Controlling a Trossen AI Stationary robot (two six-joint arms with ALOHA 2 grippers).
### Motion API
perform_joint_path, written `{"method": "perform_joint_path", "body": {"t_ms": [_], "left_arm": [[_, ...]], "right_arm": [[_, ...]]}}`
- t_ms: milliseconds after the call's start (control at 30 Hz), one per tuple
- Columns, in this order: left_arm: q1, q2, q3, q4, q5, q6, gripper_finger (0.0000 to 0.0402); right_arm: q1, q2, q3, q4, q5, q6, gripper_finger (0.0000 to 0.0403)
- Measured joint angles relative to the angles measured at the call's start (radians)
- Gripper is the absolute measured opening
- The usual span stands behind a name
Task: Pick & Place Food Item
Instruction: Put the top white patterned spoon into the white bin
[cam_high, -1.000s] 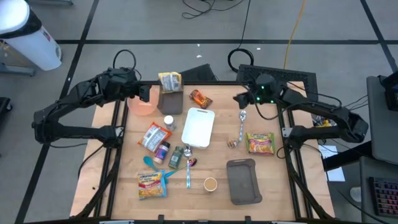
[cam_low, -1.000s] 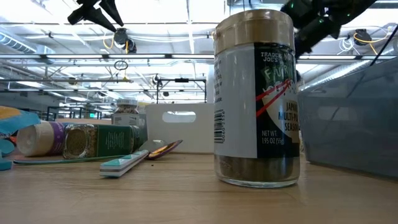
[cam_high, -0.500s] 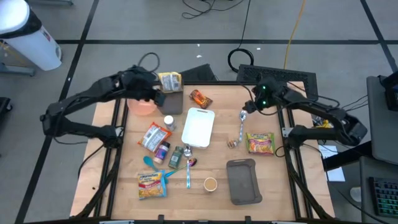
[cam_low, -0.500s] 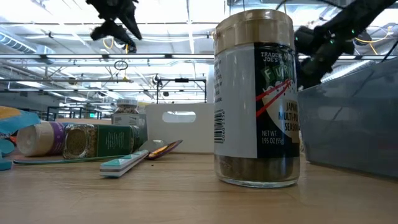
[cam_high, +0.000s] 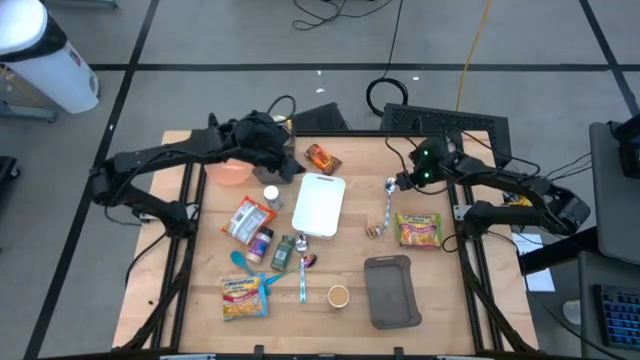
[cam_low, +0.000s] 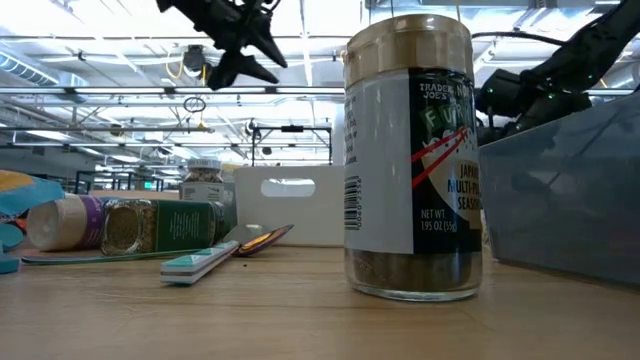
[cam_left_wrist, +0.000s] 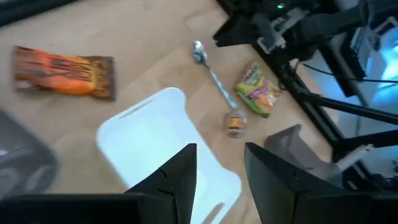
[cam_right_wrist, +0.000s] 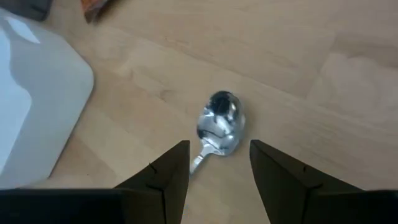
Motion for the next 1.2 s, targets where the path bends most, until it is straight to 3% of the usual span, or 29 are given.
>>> {"method": "perform_joint_path", "body": {"t_ms": [767,900,1100,1200], "left_arm": [[-0.049,0.021,0.000,0.076,-0.011,-0.018,0.0140],[-0.049,0.021,0.000,0.076,-0.011,-0.018,0.0140],[-0.049,0.021,0.000,0.076,-0.011,-0.013,0.0141],[-0.049,0.021,0.000,0.076,-0.016,-0.011,0.0141]], "right_arm": [[0.000,0.215,-0.062,0.256,-0.021,0.033,0.0155],[0.000,0.221,-0.062,0.258,-0.020,0.032,0.0122],[0.002,0.224,-0.065,0.271,-0.023,0.033,0.0023],[0.002,0.217,-0.065,0.285,-0.037,0.054,0.0008]]}}
